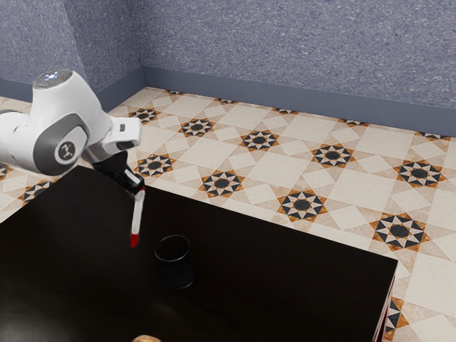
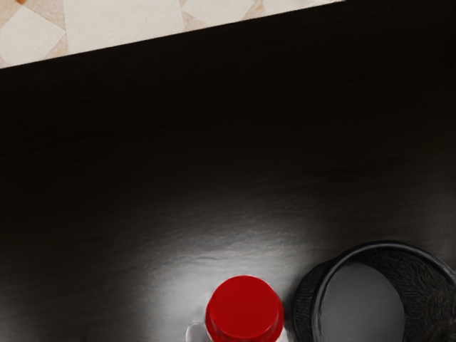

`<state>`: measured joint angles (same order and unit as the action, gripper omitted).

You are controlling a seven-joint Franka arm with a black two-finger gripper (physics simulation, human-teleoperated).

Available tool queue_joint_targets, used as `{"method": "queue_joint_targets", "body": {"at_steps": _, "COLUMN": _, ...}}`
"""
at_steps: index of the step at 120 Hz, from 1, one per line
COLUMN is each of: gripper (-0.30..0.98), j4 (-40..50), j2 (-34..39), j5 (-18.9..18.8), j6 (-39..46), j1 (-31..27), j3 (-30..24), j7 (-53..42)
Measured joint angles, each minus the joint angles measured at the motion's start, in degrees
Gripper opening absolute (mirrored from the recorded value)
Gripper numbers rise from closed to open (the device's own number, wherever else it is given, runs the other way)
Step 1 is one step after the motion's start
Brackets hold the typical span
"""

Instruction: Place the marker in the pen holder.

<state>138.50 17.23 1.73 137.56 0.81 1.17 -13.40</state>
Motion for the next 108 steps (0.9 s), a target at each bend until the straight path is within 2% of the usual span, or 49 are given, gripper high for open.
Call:
{"method": "queue_joint_targets", "body": {"at_steps": 32, "gripper": -0.1, "j4": -0.04, "j2": 5.25, "j5": 0.55, "j6": -2.55, "j1": 0.66, "j3": -2.87, "j7": 1.19}}
{"method": "queue_joint_targets", "body": {"at_steps": 54, "gripper": -0.1, "j4": -0.25, "j2": 5.66, "j5": 2.2, "j6": -3.79, "j1": 1.85, "j3": -5.3, "j7": 1.79}}
{"method": "queue_joint_targets", "body": {"at_steps": 76, "gripper": -0.1, "j4": -2.27, "j2": 0.91, "j5": 3.95, "j6": -3.63, "j1": 2.01, "j3": -7.14, "j7": 2.23}}
{"method": "queue_joint_targets", "body": {"at_steps": 108, "gripper": -0.1, "j4": -3.71, "j2": -8.19, "j5": 4.18, "j6": 0.1, "j1": 1.63, "j3": -7.19, "j7": 2.75}}
